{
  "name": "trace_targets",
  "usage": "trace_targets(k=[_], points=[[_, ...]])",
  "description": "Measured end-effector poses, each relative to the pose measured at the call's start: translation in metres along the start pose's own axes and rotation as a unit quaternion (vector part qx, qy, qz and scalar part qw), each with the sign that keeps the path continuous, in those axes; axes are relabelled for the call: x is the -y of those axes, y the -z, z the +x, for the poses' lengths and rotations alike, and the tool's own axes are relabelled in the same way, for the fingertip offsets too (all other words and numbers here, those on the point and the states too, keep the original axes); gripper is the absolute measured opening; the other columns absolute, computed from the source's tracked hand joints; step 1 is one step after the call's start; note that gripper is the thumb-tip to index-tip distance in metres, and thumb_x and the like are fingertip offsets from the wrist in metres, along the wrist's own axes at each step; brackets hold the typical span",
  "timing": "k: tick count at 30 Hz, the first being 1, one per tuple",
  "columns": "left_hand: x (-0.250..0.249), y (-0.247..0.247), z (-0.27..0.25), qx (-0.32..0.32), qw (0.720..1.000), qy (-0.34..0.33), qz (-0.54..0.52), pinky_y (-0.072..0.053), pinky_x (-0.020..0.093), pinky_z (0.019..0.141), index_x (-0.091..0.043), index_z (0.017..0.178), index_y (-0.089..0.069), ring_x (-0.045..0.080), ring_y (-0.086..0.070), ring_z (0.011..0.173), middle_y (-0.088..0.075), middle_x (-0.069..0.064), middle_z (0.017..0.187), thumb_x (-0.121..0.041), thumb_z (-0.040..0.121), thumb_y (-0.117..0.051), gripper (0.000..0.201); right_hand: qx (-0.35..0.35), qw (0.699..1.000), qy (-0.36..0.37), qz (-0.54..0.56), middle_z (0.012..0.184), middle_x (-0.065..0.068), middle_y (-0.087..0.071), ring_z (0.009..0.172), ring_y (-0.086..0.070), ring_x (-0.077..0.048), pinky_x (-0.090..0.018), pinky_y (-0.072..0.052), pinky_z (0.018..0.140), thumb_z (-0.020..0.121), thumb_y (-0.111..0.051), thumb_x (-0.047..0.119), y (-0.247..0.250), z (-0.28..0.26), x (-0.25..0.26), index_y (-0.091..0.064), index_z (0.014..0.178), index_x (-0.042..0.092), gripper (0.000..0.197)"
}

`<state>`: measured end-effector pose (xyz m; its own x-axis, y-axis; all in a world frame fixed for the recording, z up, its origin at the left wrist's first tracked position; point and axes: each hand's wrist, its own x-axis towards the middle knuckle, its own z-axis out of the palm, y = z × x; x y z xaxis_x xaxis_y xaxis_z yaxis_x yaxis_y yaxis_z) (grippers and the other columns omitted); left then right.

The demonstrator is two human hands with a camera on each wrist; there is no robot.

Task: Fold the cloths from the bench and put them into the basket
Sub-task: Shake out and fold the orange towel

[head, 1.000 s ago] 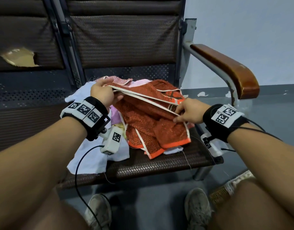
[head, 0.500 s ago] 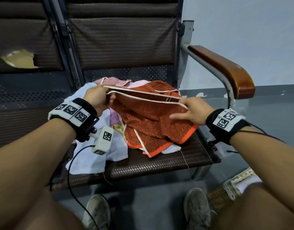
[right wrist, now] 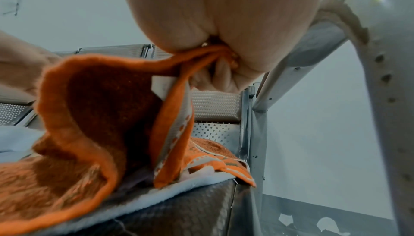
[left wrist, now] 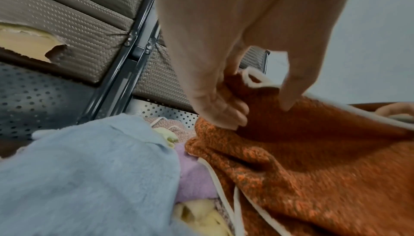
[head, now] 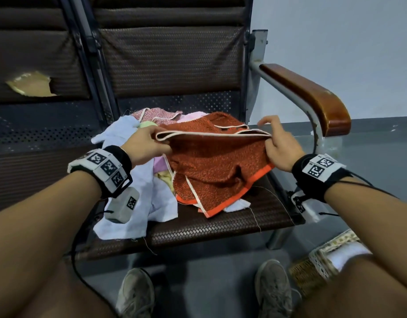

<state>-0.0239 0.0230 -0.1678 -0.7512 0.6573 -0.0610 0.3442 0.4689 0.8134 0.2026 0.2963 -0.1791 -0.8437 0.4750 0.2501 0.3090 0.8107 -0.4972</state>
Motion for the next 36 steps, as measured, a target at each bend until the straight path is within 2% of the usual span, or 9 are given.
trace_targets(k=[2,6,12,17,20,24,28,32,36], points=[[0.002,-0.002,-0.003,-0.061,0.992,-0.042,0.099,-0.051,0.034,0.080,-0.012,0.101,-0.070,0.020,-0.064,0.083,-0.070,0.003,0.088,-0.020,0.077,-0.083,0.029,-0.007,0.999,-0.004,-0.047,0.075,-0.007,-0.064,0.073,-0.062,-0.030,-0.039,-0.046,0.065,0.097,-0.044,0.024,0.005,0.003,-0.002,-0.052,0.120,0.024,0.024],[-0.007,0.001,-0.005,-0.186,0.971,-0.121,0.088,-0.047,0.038,0.072,-0.008,0.082,-0.070,0.022,-0.059,0.072,-0.065,0.007,0.074,-0.031,0.091,-0.070,0.024,0.018,0.996,0.009,-0.090,0.073,0.002,-0.064,0.079,-0.061,-0.027,-0.040,-0.049,0.071,0.097,-0.049,0.051,0.020,0.006,0.006,-0.063,0.079,0.025,0.035],[-0.055,0.025,0.005,-0.298,0.944,-0.138,-0.040,-0.047,0.039,0.079,-0.002,0.091,-0.066,0.013,-0.055,0.080,-0.066,0.012,0.084,-0.038,0.099,-0.048,0.041,-0.041,0.997,0.036,-0.047,0.083,-0.003,-0.062,0.089,-0.061,-0.029,-0.031,-0.039,0.074,0.098,-0.047,0.016,0.054,0.023,0.041,-0.063,0.089,0.019,0.018],[-0.111,0.059,0.011,-0.329,0.928,-0.174,-0.031,-0.035,0.033,0.069,-0.008,0.083,-0.059,0.014,-0.052,0.078,-0.057,-0.001,0.077,-0.032,0.103,-0.043,0.035,-0.079,0.993,0.025,-0.082,0.085,-0.017,-0.067,0.088,-0.062,-0.040,-0.041,-0.051,0.076,0.082,-0.040,0.015,0.101,0.042,0.084,-0.063,0.081,0.008,0.024],[-0.135,0.082,0.009,-0.343,0.918,-0.198,-0.020,-0.034,0.028,0.069,-0.009,0.086,-0.061,0.012,-0.056,0.081,-0.062,-0.001,0.083,-0.039,0.102,-0.043,0.039,-0.118,0.990,0.017,-0.074,0.070,-0.013,-0.055,0.082,-0.058,-0.039,-0.036,-0.041,0.068,0.086,-0.041,0.017,0.132,0.052,0.107,-0.049,0.063,0.010,0.025],[-0.147,0.109,0.006,-0.342,0.912,-0.228,-0.008,-0.048,0.031,0.081,-0.016,0.091,-0.073,0.013,-0.066,0.086,-0.073,0.001,0.088,-0.050,0.092,-0.059,0.037,-0.100,0.993,0.051,-0.033,0.057,0.003,-0.049,0.063,-0.051,-0.022,-0.034,-0.032,0.056,0.092,-0.048,0.040,0.164,0.056,0.123,-0.045,0.057,0.015,0.043],[-0.140,0.118,0.011,-0.332,0.924,-0.188,0.030,-0.046,0.036,0.068,-0.004,0.077,-0.069,0.018,-0.061,0.072,-0.067,0.009,0.071,-0.056,0.089,-0.056,0.055,-0.022,0.999,0.044,0.011,0.046,0.015,-0.054,0.047,-0.048,0.006,-0.012,-0.033,0.049,0.098,-0.055,0.046,0.180,0.057,0.124,-0.063,0.053,0.028,0.049],[-0.146,0.102,0.017,-0.317,0.939,-0.077,-0.109,-0.045,0.031,0.070,-0.004,0.068,-0.068,0.017,-0.057,0.074,-0.058,0.004,0.067,-0.050,0.089,-0.060,0.051,-0.019,0.994,-0.057,0.088,0.058,0.002,-0.061,0.052,-0.058,-0.014,-0.027,-0.048,0.057,0.095,-0.057,0.050,0.172,0.064,0.130,-0.065,0.065,0.014,0.048],[-0.172,0.075,0.007,-0.272,0.921,-0.036,-0.275,-0.052,0.039,0.073,-0.010,0.058,-0.067,0.020,-0.060,0.074,-0.061,0.008,0.071,-0.038,0.087,-0.068,0.040,-0.020,0.969,-0.135,0.206,0.064,-0.008,-0.061,0.049,-0.063,-0.027,-0.031,-0.052,0.041,0.094,-0.057,0.038,0.156,0.065,0.151,-0.066,0.085,0.011,0.030]])
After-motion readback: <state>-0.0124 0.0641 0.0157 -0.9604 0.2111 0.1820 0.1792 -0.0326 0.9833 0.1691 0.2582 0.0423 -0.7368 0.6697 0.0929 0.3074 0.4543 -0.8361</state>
